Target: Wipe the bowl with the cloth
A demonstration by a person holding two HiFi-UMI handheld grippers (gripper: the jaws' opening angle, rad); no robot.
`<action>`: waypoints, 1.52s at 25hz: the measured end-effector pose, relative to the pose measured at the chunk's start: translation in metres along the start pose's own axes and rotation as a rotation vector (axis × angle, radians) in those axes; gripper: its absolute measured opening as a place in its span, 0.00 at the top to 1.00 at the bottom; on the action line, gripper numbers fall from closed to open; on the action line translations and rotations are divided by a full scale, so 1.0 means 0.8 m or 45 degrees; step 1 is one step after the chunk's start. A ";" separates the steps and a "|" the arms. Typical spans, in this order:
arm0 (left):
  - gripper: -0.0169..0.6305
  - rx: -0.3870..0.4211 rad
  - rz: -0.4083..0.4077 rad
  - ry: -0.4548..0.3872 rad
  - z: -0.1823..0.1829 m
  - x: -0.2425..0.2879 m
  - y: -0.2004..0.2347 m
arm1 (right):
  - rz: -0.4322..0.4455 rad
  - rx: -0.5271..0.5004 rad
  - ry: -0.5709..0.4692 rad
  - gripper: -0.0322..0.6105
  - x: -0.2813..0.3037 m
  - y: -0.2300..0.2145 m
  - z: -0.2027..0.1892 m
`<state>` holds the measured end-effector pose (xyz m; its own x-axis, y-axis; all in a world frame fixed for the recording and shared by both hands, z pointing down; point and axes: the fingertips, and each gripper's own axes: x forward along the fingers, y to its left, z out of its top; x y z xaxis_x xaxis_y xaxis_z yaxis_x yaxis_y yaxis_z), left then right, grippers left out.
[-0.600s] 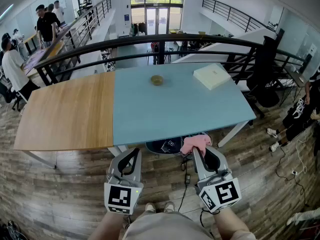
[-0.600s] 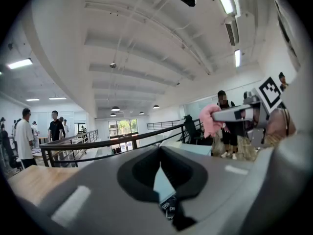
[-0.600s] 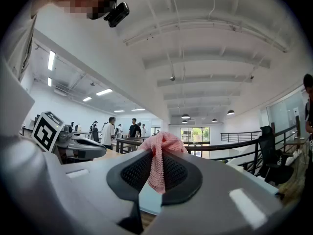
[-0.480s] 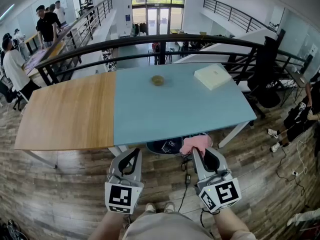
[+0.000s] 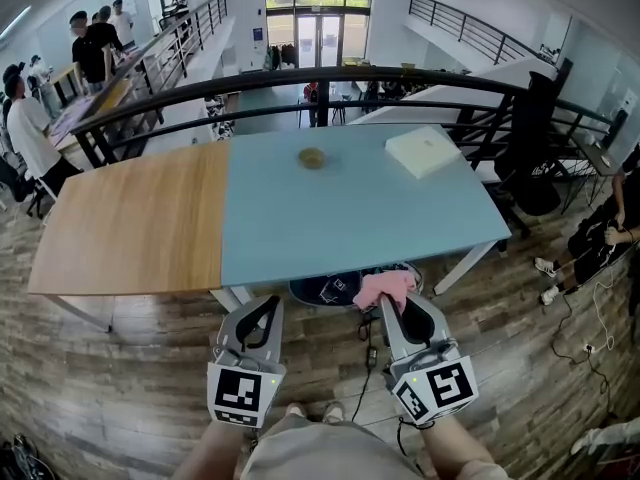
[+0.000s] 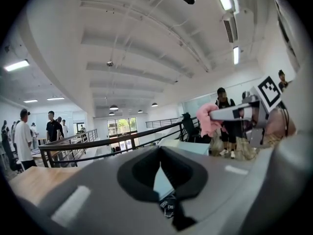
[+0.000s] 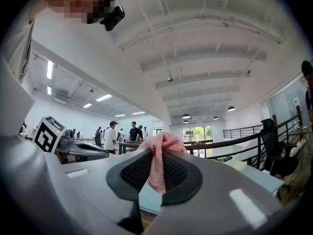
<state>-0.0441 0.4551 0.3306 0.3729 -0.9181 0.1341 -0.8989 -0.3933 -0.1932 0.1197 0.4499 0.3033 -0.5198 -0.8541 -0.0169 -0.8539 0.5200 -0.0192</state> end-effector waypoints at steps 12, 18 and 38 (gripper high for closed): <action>0.97 -0.054 0.070 -0.028 0.020 0.002 -0.033 | 0.030 0.078 -0.017 0.88 -0.017 -0.037 -0.018; 0.97 -0.074 0.081 -0.022 0.009 0.011 -0.043 | 0.059 0.093 -0.008 0.88 -0.022 -0.055 -0.028; 0.97 -0.036 0.085 0.005 -0.015 0.060 -0.067 | 0.078 0.096 0.003 0.88 -0.010 -0.099 -0.053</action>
<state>0.0190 0.4327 0.3588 0.3109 -0.9421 0.1257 -0.9279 -0.3295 -0.1746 0.1903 0.4152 0.3476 -0.5709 -0.8208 -0.0179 -0.8164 0.5699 -0.0932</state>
